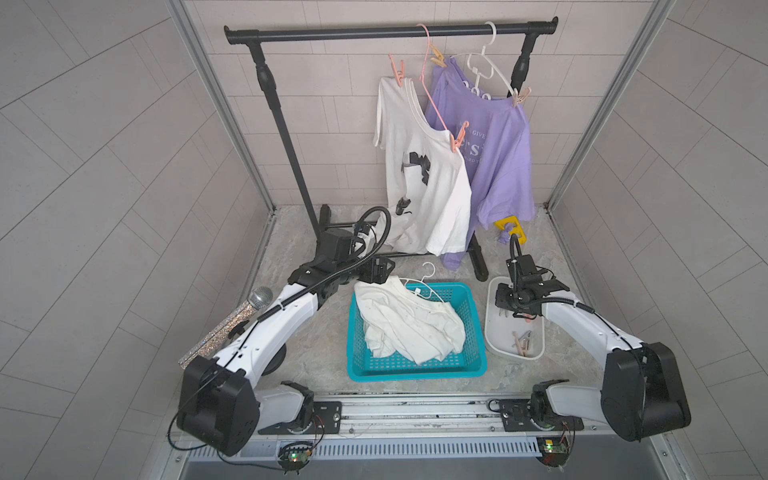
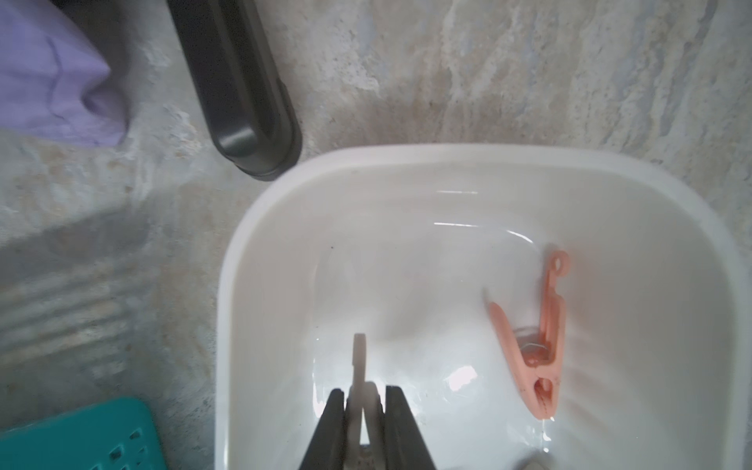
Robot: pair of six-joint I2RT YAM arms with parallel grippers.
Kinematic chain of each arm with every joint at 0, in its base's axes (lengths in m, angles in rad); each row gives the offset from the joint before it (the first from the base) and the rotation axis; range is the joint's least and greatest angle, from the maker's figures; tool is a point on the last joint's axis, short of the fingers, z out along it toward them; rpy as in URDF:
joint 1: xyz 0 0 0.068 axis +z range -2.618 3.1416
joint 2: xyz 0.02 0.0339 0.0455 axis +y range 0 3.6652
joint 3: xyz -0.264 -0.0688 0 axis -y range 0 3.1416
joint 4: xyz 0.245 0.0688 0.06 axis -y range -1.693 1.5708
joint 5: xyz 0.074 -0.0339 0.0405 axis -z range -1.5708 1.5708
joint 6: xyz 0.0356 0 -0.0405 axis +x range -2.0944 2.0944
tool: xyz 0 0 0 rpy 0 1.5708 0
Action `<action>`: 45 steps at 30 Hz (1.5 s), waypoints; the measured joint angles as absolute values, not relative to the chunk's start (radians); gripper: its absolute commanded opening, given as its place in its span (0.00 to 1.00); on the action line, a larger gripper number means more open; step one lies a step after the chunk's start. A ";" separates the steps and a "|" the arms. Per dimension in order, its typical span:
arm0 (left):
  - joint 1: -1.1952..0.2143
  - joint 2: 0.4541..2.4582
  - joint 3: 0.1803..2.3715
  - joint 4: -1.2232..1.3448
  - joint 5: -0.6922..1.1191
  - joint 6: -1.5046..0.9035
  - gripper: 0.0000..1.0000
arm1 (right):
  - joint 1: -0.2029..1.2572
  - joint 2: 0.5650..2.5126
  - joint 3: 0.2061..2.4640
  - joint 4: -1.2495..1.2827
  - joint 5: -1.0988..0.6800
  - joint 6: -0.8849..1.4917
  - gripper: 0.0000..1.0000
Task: Use clothespins to secure the t-shirt on both sides of the hanger
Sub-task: Open the clothespin from the storage box, then pick up the hanger from the basket.
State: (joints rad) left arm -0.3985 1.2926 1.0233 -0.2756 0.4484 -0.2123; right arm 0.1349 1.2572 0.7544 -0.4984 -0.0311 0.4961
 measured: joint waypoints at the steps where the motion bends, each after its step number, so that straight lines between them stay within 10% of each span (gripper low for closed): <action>1: -0.404 1.311 1.040 -0.284 0.456 -0.212 0.92 | 0.135 1.240 0.750 -0.493 -0.039 0.488 0.00; 45: -0.498 2.077 1.748 -0.717 0.850 0.209 0.77 | 0.135 1.012 0.712 -0.482 -0.088 0.402 0.00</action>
